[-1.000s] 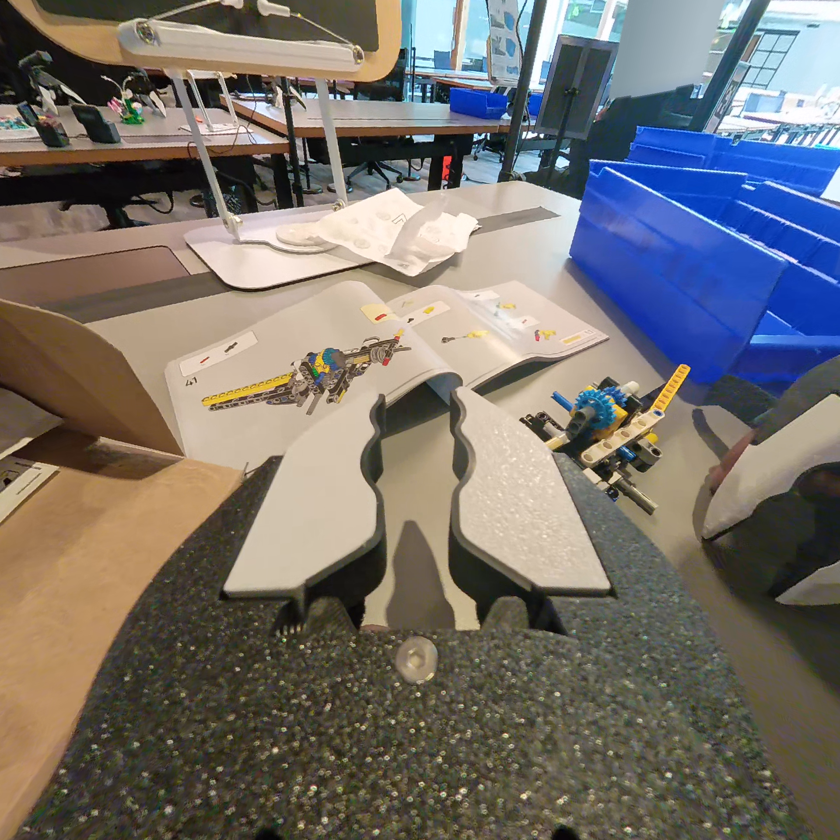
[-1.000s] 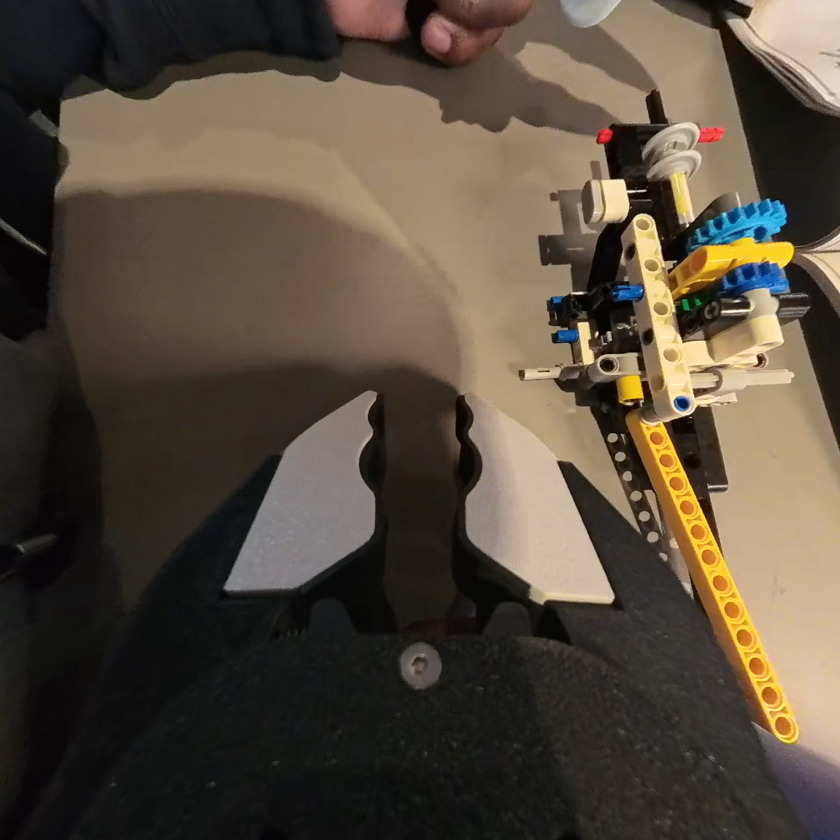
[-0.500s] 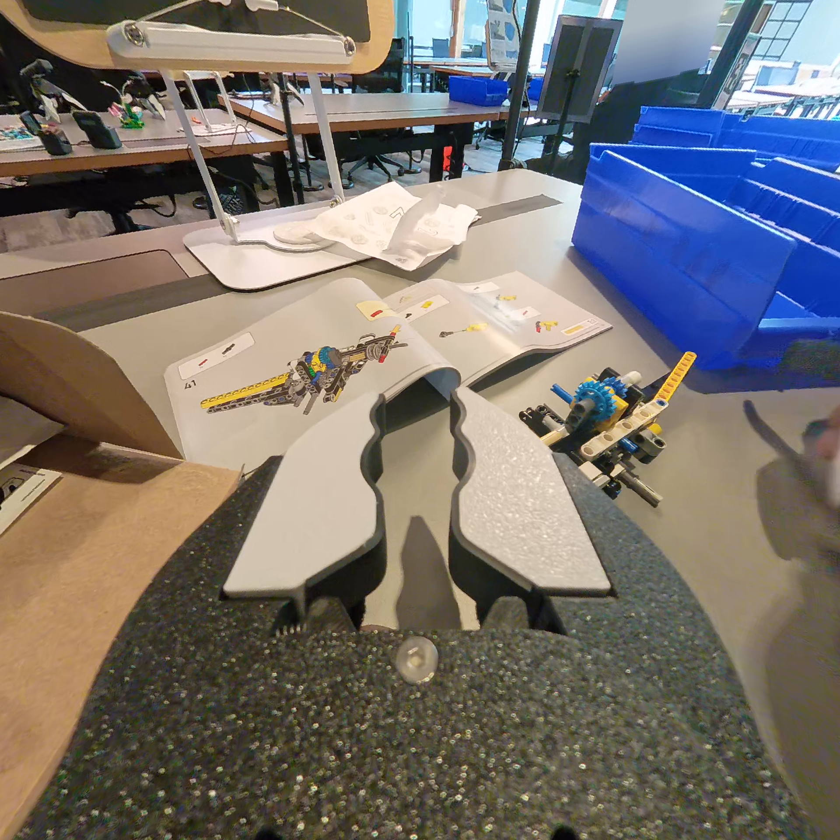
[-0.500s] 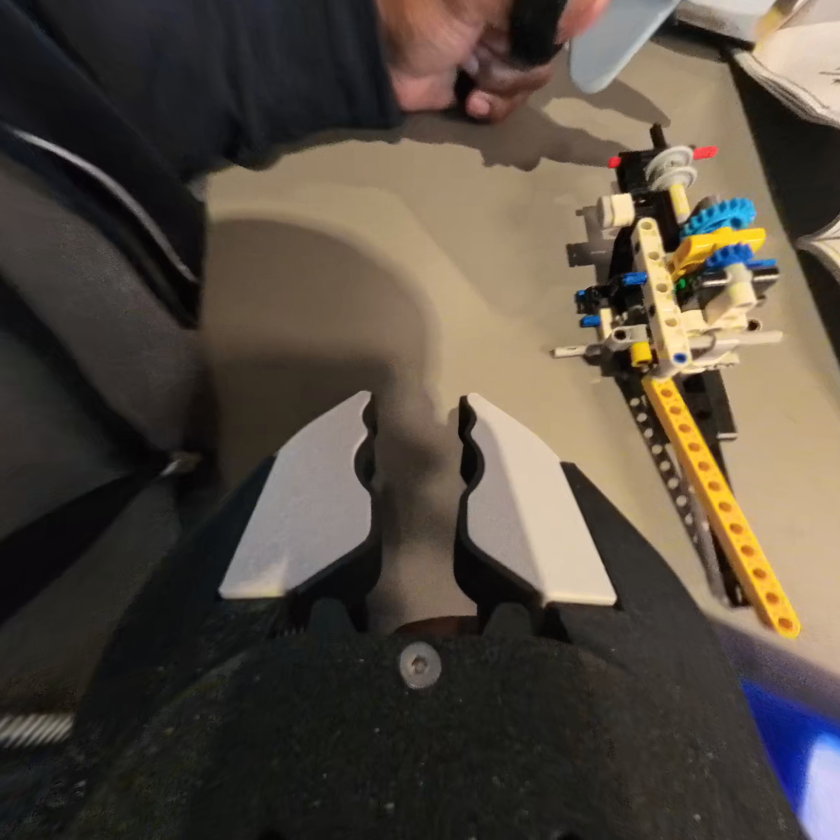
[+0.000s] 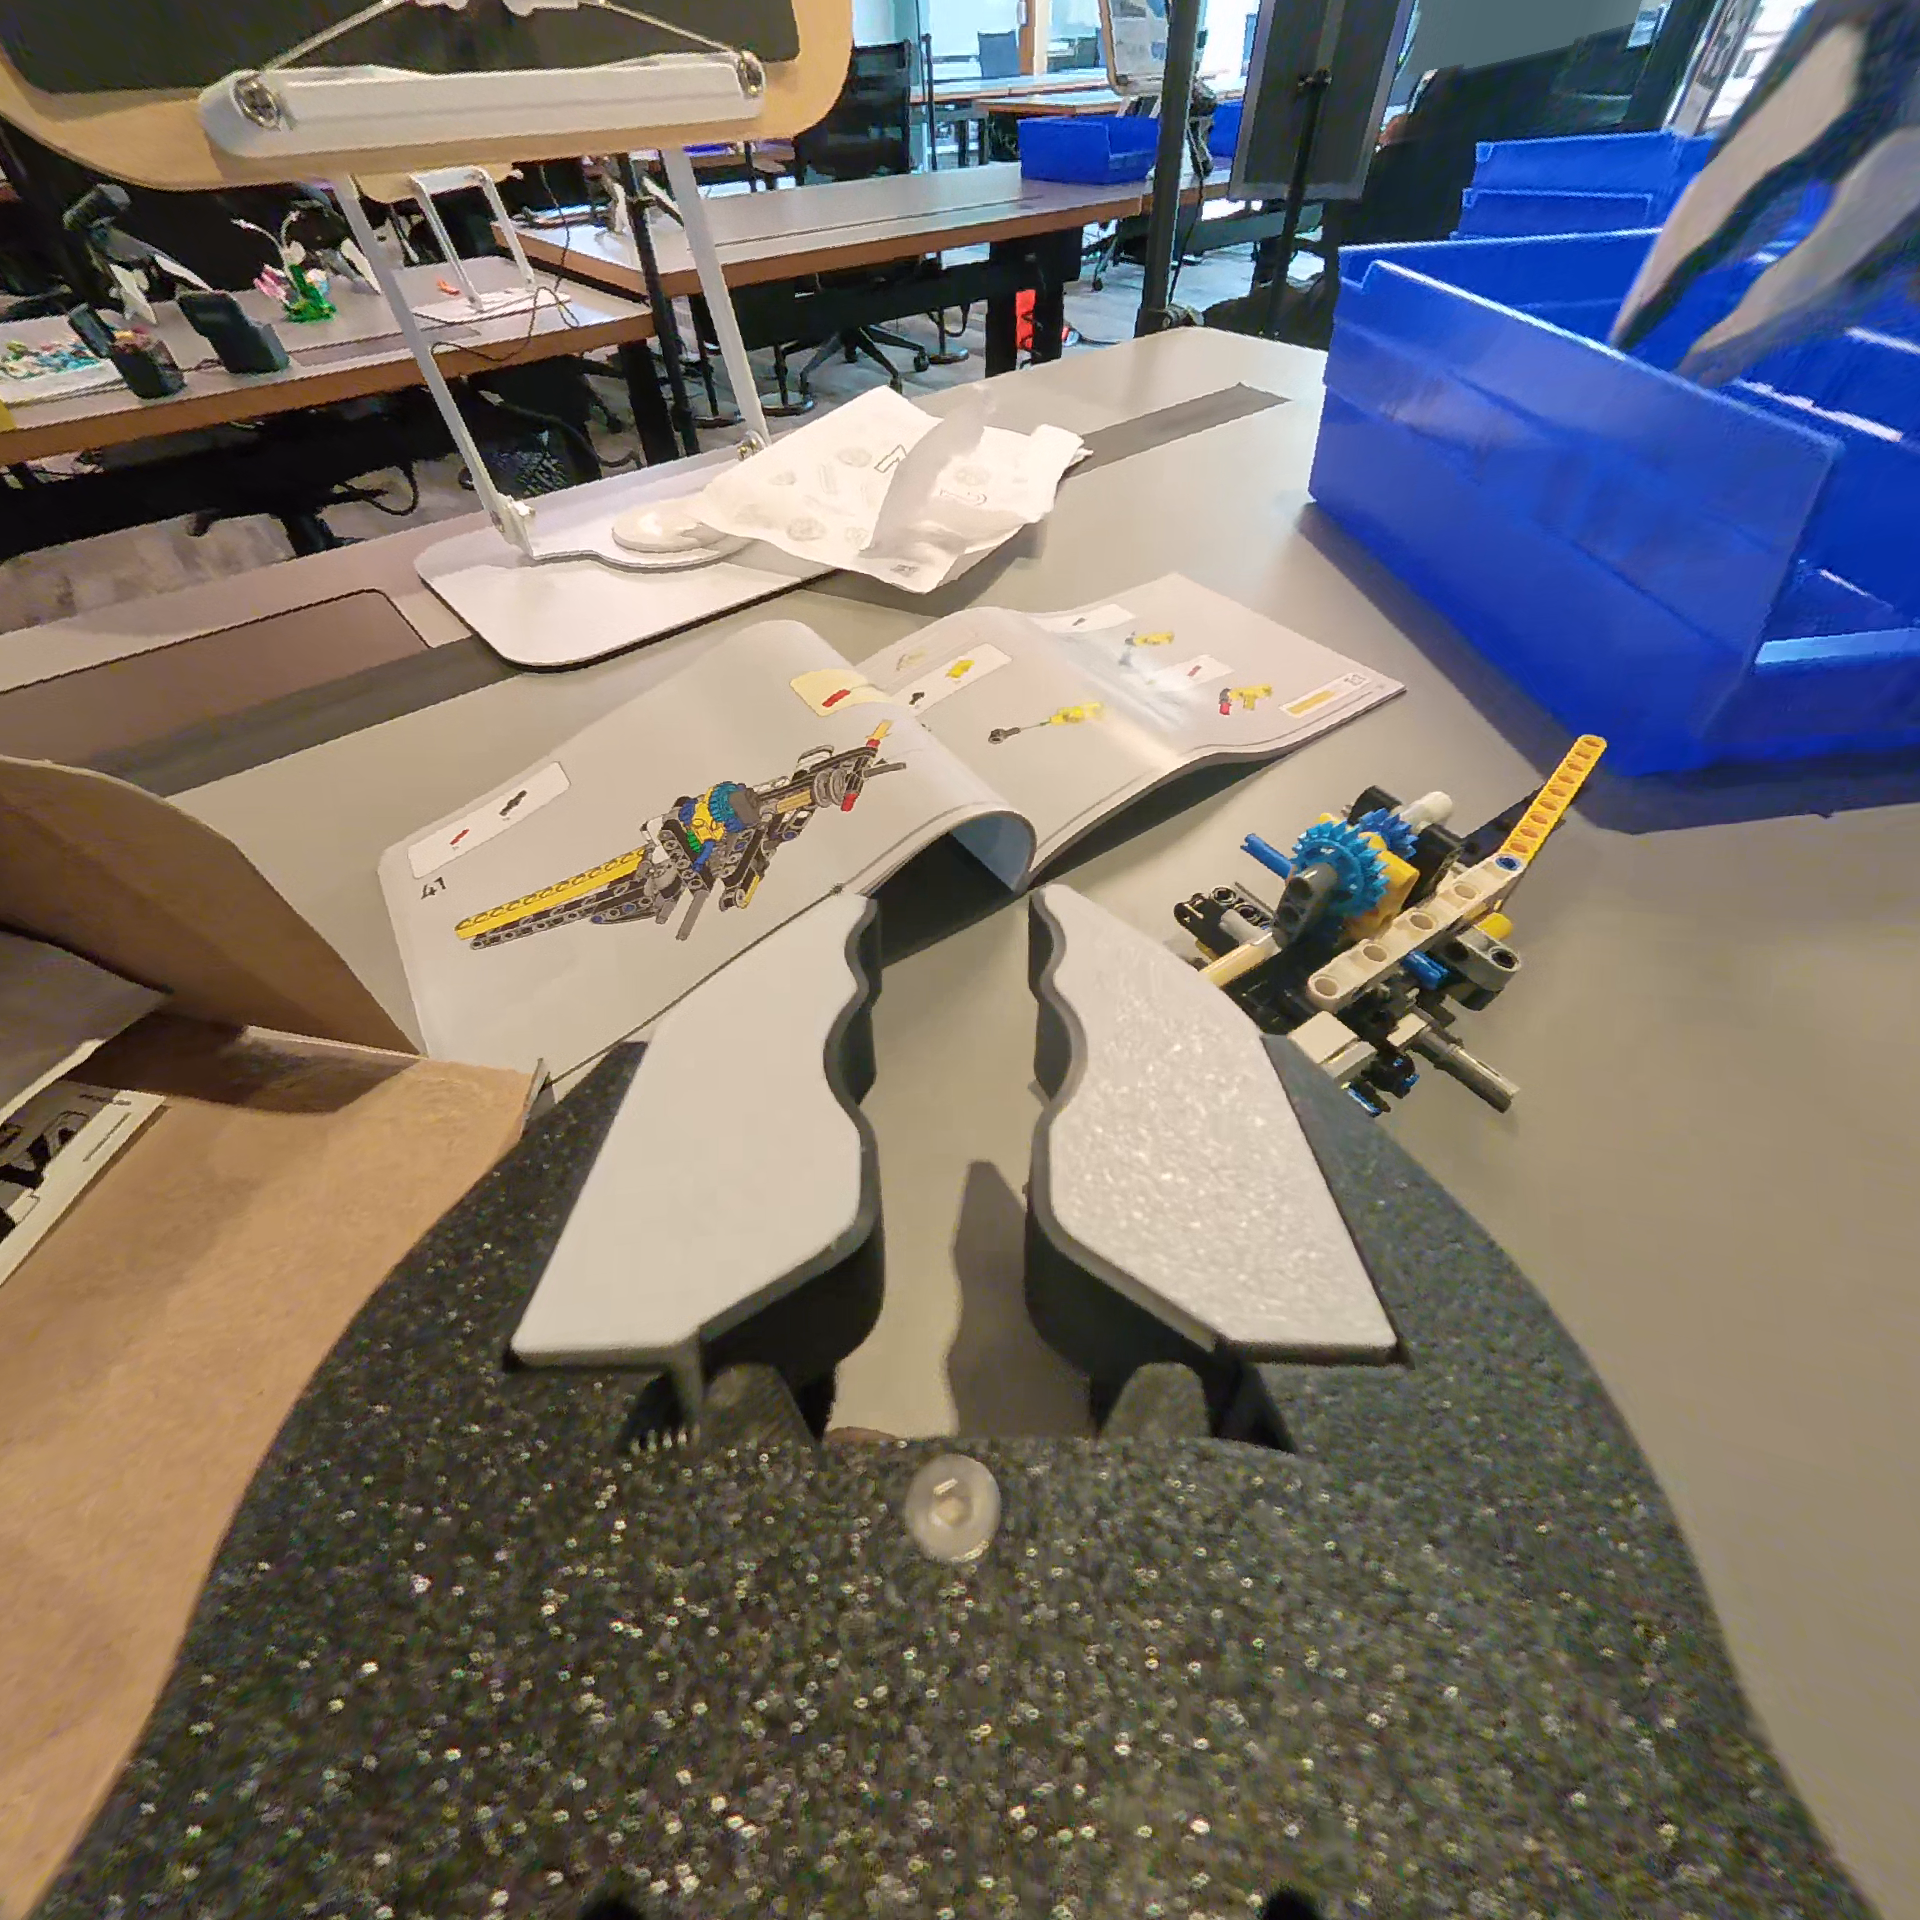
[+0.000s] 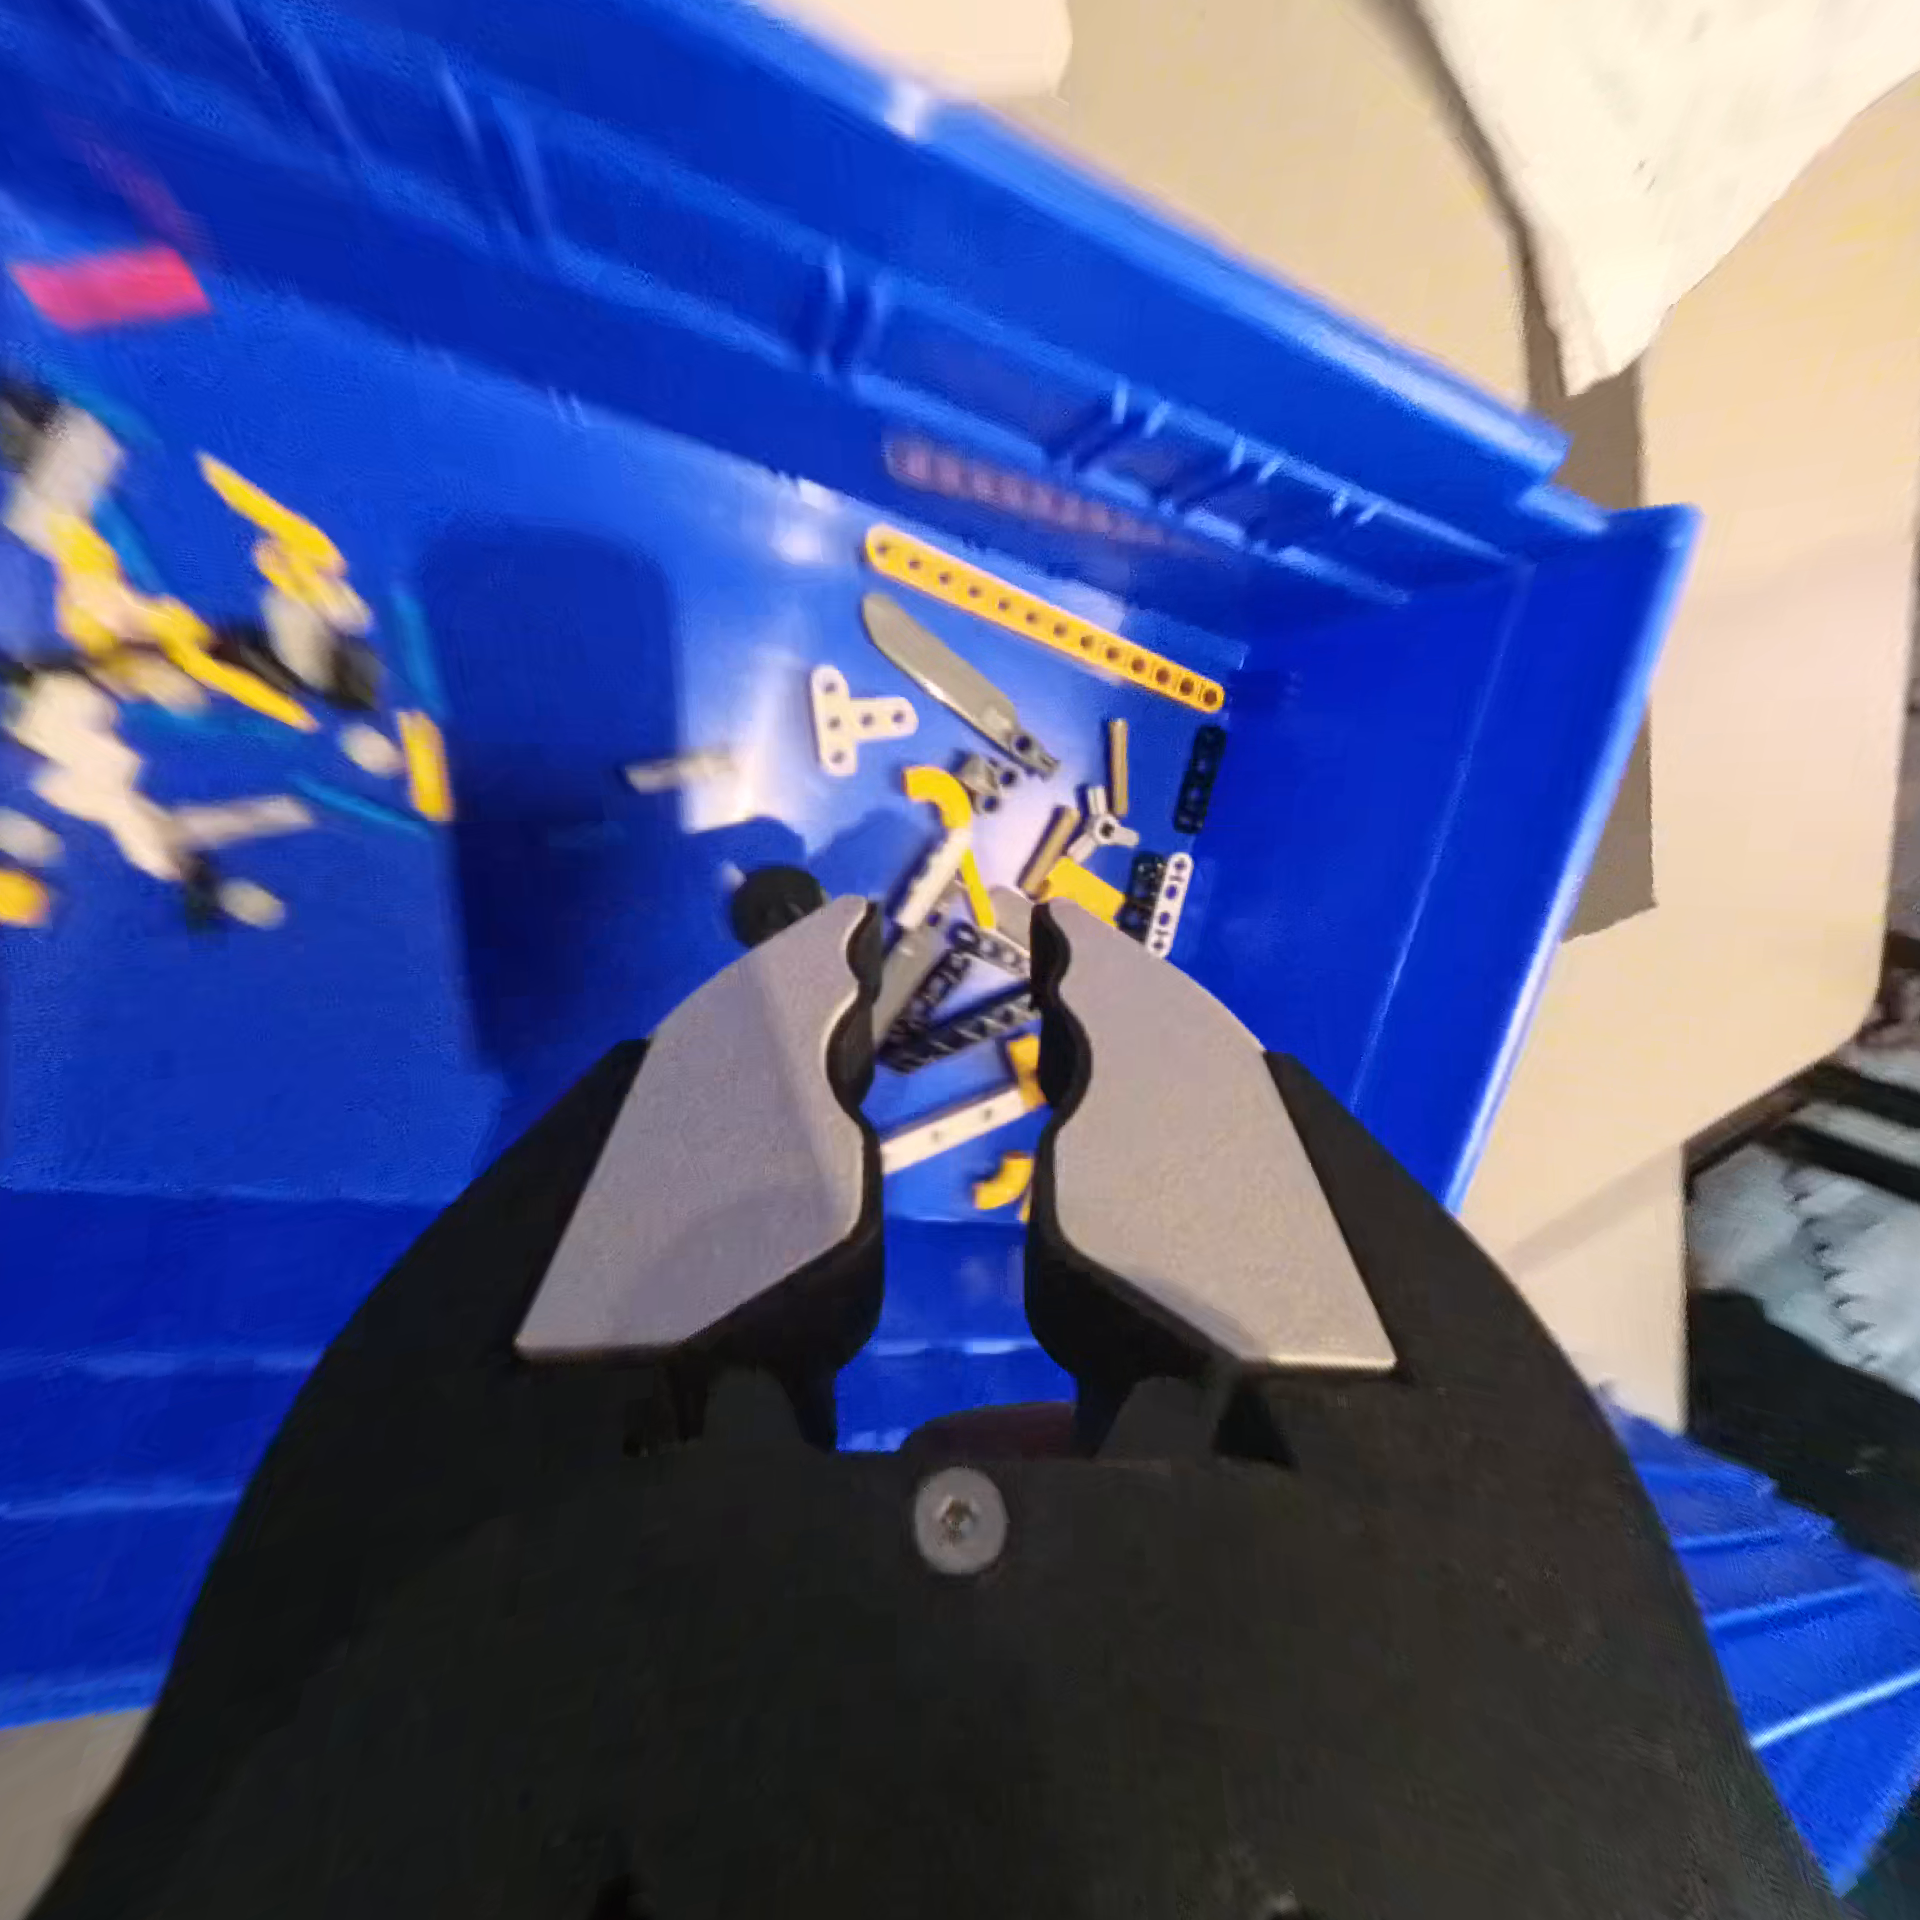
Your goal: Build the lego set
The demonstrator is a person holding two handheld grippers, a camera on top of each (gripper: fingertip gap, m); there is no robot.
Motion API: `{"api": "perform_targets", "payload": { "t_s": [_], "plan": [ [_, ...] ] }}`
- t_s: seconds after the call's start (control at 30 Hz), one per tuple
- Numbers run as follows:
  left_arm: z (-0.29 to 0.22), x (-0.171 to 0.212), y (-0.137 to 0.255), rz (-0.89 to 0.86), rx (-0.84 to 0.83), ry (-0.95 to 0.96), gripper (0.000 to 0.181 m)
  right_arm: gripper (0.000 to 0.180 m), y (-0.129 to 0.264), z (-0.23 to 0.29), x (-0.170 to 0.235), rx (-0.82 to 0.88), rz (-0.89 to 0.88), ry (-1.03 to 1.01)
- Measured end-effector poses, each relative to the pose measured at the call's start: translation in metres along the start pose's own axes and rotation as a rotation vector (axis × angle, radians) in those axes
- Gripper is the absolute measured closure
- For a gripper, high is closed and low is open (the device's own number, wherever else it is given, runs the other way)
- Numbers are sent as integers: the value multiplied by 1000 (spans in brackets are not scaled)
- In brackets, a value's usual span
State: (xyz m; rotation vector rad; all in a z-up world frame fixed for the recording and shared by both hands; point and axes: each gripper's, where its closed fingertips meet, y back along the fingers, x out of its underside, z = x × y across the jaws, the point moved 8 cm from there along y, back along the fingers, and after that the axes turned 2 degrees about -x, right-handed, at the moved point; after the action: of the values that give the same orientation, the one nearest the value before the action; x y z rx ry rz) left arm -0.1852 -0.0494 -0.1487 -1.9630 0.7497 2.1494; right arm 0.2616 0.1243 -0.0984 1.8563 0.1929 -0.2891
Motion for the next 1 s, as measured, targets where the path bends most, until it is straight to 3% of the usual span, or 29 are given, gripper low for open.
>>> {"api": "perform_targets", "payload": {
  "t_s": [0.1,0.23,0.57,1.0],
  "plan": [
    [1,0,0,-4,-3,4,154,151,-34,-30,14,-47,152,68],
    [1,0,1,-4,-2,10,154,155,-62,-46,22,-104,217,71],
    [2,0,0,6,10,27,154,168,-76,-48,19,-156,248,57],
    [0,0,0,7,7,7,154,171,-76,-49,19,-163,252,-69]
  ]
}}
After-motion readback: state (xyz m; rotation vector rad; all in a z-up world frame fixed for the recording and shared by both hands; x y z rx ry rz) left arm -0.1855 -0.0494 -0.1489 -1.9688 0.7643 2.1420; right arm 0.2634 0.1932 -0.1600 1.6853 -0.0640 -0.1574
